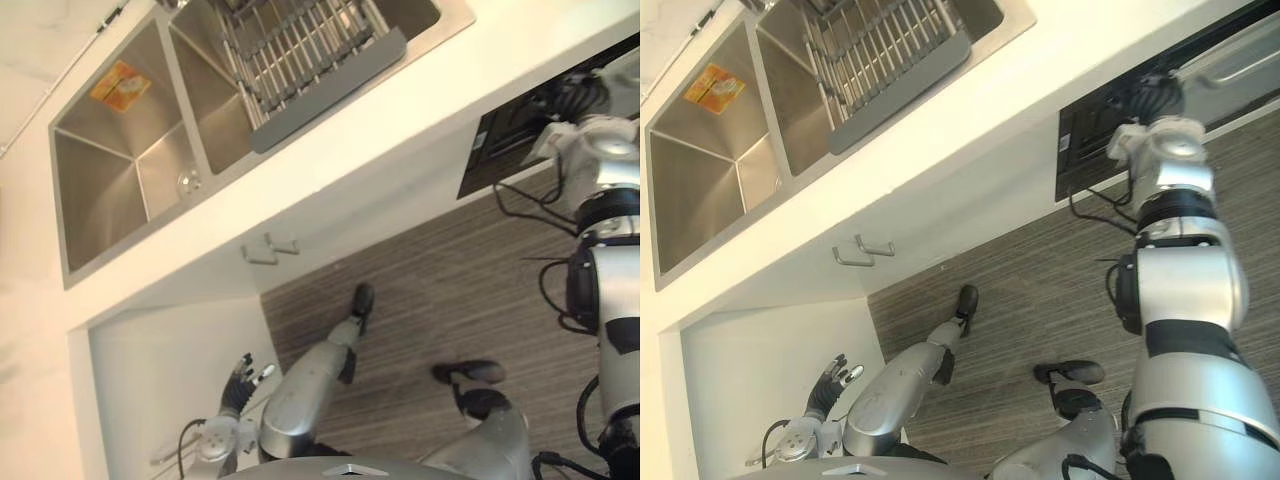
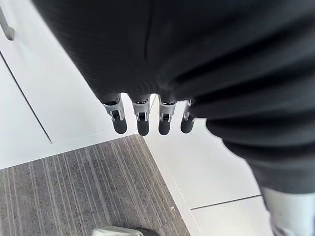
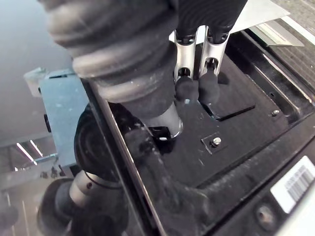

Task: Walk over to the sink, pick up the cup, carry it to the dishwasher, place the cup inside the dishwasher, then close the dishwasher door

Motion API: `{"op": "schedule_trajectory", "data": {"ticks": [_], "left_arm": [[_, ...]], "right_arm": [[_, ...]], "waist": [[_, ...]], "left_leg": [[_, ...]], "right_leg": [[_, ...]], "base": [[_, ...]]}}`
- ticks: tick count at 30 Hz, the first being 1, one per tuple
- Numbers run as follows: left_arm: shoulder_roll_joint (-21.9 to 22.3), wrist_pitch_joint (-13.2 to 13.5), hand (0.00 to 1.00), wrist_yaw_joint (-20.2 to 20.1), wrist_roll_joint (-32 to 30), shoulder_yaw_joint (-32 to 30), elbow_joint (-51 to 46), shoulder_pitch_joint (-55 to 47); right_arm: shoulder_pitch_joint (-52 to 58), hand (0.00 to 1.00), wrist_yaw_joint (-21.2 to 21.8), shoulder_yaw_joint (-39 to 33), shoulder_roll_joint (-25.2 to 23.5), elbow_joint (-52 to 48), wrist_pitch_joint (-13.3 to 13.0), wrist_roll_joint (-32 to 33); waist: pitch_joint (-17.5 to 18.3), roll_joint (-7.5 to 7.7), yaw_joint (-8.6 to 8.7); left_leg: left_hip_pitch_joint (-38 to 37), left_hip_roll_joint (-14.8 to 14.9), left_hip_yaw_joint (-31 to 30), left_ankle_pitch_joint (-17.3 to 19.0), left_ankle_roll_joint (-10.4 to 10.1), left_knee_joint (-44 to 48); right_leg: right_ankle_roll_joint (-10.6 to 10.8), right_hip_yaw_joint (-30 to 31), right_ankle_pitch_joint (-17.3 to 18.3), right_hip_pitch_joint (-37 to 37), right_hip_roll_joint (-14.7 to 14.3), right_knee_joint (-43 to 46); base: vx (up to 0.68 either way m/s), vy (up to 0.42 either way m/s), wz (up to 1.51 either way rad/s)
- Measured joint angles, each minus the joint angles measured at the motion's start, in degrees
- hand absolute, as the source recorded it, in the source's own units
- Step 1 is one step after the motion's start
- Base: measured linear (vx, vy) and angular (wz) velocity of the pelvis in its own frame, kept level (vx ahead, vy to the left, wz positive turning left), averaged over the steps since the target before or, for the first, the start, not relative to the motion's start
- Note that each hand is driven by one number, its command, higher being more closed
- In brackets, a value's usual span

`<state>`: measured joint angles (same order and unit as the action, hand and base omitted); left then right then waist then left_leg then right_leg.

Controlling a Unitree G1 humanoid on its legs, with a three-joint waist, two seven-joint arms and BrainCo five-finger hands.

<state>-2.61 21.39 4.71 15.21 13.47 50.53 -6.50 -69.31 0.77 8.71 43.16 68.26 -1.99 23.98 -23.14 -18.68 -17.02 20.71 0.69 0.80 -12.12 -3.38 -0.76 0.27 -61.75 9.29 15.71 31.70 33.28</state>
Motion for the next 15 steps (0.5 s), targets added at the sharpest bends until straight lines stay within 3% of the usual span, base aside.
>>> {"op": "schedule_trajectory", "data": {"ticks": [2,4,6,8,11,15], "left_arm": [[0.39,0.5,0.0,-0.89,3.07,-2.45,-0.08,-0.03],[0.4,0.65,0.0,-2.63,7.21,-5.36,-0.22,-0.05],[0.35,0.6,0.0,-5.16,11.28,-9.11,-0.62,-0.04],[0.21,0.38,0.0,-6.34,13.53,-11.47,-0.7,-0.05],[-1.15,0.25,0.0,-7.5,16.03,-13.81,-0.35,-0.25],[-1.82,0.33,0.0,-7.22,15.88,-18.1,2.93,-2.4]], "right_arm": [[5.62,0.0,0.43,-0.97,-1.15,-6.72,-2.11,-2.34],[11.61,0.0,0.6,-2.69,-3.43,-13.02,-5.23,-4.93],[20.67,0.0,0.61,-5.75,-6.12,-18.66,-8.57,-6.67],[28.41,0.0,0.5,-8.83,-8.84,-20.39,-10.19,-7.46],[42.61,0.0,0.78,-14.07,-16.08,-19.68,-11.12,-8.23],[58.23,0.0,2.36,-18.33,-27.06,-7.3,-13.75,-11.87]], "waist": [[-1.16,1.53,0.9],[-2.71,3.63,3.04],[-4.96,6.84,5.2],[-6.25,9.11,6.42],[-6.51,13.12,8.27],[-2.2,18.63,10.11]], "left_leg": [[-0.89,1.37,0.75,0.8,-0.36,0.35],[-2.0,2.34,1.02,1.46,-0.86,0.5],[-3.86,3.26,1.89,2.5,-1.35,0.61],[-5.26,3.85,2.67,3.28,-1.37,0.65],[-7.93,3.74,3.91,4.82,-1.08,0.65],[-13.88,3.65,6.13,9.34,-0.01,2.29]], "right_leg": [[-0.04,0.49,-0.7,-0.77,-2.26,-2.14],[0.17,0.88,-1.02,-1.87,-3.84,-3.73],[0.46,1.7,-1.57,-3.38,-5.71,-5.77],[0.8,3.07,-2.44,-4.31,-6.99,-7.23],[1.29,5.78,-3.78,-6.12,-7.79,-8.79],[-1.01,11.12,-7.21,-9.42,-7.09,-7.31]], "base": [[0.03,-0.124,-0.33],[0.03,-0.138,-0.24],[0.04,-0.101,-0.25],[0.05,-0.064,-0.24],[0.09,-0.031,-0.21],[0.12,0.03,-0.27]]}}
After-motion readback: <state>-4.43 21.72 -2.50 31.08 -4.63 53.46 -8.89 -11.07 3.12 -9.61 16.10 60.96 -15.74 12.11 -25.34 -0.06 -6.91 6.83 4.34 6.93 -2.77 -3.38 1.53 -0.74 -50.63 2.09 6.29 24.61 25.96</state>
